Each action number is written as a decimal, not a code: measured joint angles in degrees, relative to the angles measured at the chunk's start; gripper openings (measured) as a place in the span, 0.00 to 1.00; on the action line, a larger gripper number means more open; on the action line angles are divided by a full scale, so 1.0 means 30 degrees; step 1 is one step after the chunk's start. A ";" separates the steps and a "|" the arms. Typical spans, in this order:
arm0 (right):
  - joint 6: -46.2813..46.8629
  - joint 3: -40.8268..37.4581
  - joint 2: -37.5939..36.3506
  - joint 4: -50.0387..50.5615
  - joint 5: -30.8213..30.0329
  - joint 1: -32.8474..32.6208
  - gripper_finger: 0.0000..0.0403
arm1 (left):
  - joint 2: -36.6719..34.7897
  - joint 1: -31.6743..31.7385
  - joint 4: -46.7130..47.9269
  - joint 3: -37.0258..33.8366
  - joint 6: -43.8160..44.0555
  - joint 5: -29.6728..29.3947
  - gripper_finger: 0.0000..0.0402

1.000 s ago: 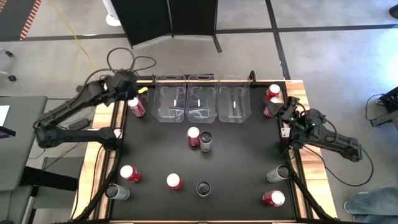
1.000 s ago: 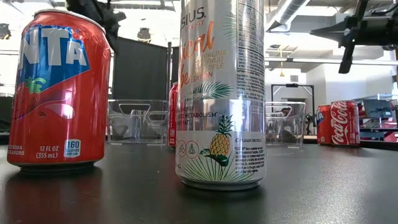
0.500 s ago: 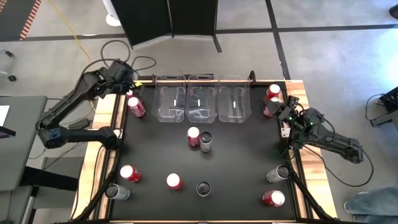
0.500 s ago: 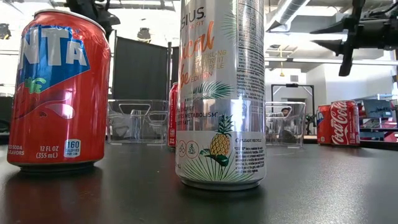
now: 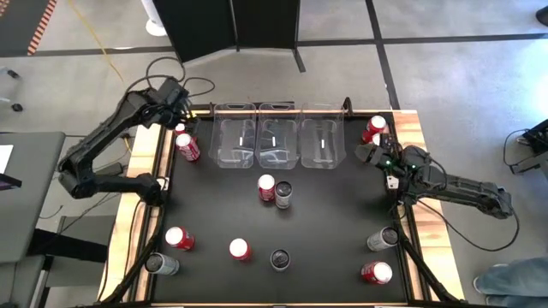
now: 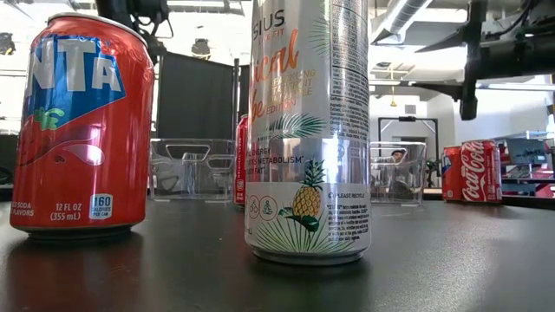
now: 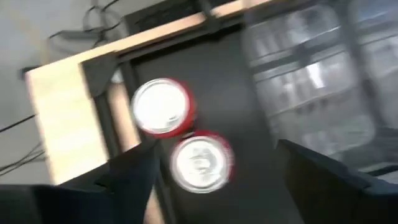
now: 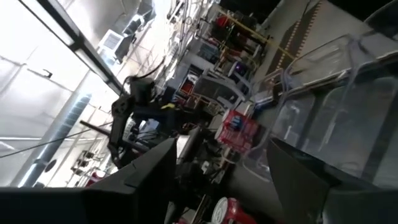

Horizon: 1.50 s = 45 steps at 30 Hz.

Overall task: Sort soda cans
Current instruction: Put the top left red soda can into the left transparent bin

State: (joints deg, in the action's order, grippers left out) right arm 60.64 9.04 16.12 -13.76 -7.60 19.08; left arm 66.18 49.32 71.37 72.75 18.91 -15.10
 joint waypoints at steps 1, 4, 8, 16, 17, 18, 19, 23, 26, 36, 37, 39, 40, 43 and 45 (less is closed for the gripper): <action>-0.0071 0.0001 0.0202 -0.0188 0.0007 -0.0055 0.66 | 0.0233 0.0080 0.0167 -0.0007 -0.0156 -0.0312 0.85; -0.0294 -0.0002 0.0776 -0.0885 0.0022 -0.0138 0.66 | 0.0875 0.0472 0.0177 -0.0007 -0.0369 -0.0513 0.94; -0.0304 0.0000 0.1189 -0.1164 0.0022 0.0083 0.66 | 0.1804 0.1252 -0.0058 -0.0015 0.0294 -0.0553 0.99; 0.0174 0.0001 0.1390 -0.1222 0.0037 -0.0249 0.66 | 0.3680 0.1210 -0.0825 -0.0007 0.4240 -0.2871 0.99; 0.0257 0.0001 0.1397 -0.1215 0.0051 -0.0355 0.66 | 0.3957 0.1231 -0.0859 -0.0007 0.4781 -0.2955 0.99; 0.0278 0.0001 0.1397 -0.1201 0.0058 -0.0462 0.66 | 0.4225 0.1269 -0.0871 -0.0007 0.5274 -0.2949 0.99; 0.0279 0.0001 0.1397 -0.1200 0.0058 -0.0570 0.66 | 0.4491 0.1317 -0.0840 -0.0007 0.5613 -0.2976 0.99; 0.0275 0.0001 0.1397 -0.1194 0.0058 -0.0896 0.66 | 0.5489 0.1532 -0.0653 -0.0004 0.6533 -0.3132 0.99; 0.0184 0.0001 0.1430 -0.1152 0.0051 -0.0987 0.66 | 0.6034 0.1529 -0.0628 0.0000 0.7195 -0.4021 0.99; -0.0062 0.0008 0.2302 -0.1128 0.0044 -0.0959 0.66 | 0.7325 0.1690 -0.0400 0.0007 1.0331 -0.3913 0.99; -0.0190 0.0008 0.2410 -0.1134 0.0044 -0.0959 0.66 | 0.7490 0.1690 -0.0314 0.0007 1.0732 -0.3840 0.99; -0.0372 0.0008 0.2616 -0.1113 0.0036 -0.0959 0.66 | 0.7799 0.1695 -0.0040 0.0007 1.1477 -0.3675 0.99; -0.0458 0.0008 0.2687 -0.1134 0.0036 -0.0959 0.66 | 0.7935 0.1729 0.0080 0.0007 1.1647 -0.3646 0.99; -0.0870 0.0008 0.2962 -0.1141 0.0022 -0.0941 0.66 | 0.8386 0.1956 -0.0117 0.0007 1.1748 -0.3157 0.99; -0.0967 0.0008 0.3097 -0.1120 0.0021 -0.0941 0.66 | 0.8759 0.2194 -0.0542 0.0000 1.1829 -0.2839 0.99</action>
State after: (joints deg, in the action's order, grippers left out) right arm 57.73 9.06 25.41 -17.12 -7.53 16.26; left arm 92.46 55.90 69.74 72.75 54.39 -23.62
